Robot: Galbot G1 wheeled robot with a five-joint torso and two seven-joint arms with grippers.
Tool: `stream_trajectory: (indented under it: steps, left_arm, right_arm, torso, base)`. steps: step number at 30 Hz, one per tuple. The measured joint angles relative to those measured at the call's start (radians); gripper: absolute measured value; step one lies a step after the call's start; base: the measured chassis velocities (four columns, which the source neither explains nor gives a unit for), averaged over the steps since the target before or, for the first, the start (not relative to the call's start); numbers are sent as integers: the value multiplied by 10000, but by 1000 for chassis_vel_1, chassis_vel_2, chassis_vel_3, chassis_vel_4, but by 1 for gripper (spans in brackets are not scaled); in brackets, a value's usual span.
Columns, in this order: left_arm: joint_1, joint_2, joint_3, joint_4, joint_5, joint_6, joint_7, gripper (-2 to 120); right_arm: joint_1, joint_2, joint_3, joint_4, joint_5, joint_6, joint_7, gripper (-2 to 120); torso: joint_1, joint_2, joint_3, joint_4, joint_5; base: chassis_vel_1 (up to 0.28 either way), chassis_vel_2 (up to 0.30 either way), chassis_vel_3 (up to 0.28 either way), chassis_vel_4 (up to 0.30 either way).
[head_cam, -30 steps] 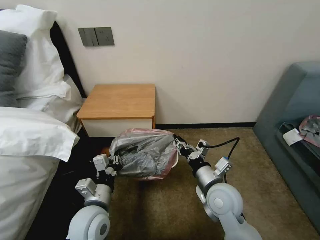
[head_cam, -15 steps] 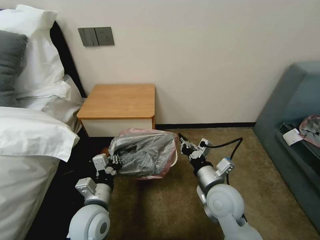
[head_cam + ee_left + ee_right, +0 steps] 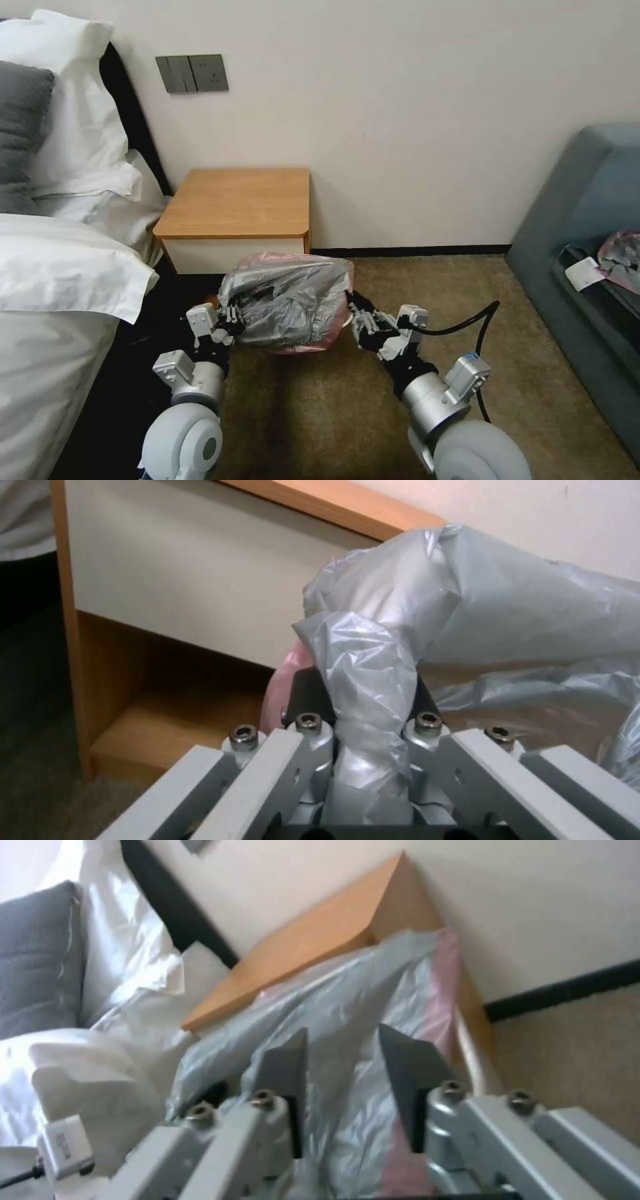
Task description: Pick up the garbage bag from the table and place it over the trash can.
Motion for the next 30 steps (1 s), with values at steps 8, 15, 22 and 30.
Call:
stream_trajectory:
  steps: [8,15,22,30]
  left_arm:
    - [57,6,-48,-125,9,4,-5,9]
    - [88,-12,-17,-155,25,5,-4,9]
    - [151,-35,29,-217,63,5,-5,9]
    - [213,-37,40,-375,73,6,-5,9]
  right_arm:
    - [114,139,-98,-545,-37,-16,178,62]
    - [268,198,-86,-732,-22,-2,206,71]
    - [566,312,-195,-1032,4,-31,220,50]
    - [673,439,-257,-1395,-61,9,191,22]
  torso:
    - [-1,0,1,1,0]
    - [0,0,0,1,0]
    - [0,0,1,0,0]
    - [0,0,1,1,0]
  base:
    - [0,0,0,0]
    - [0,0,0,0]
    - [0,0,0,0]
    - [0,0,0,0]
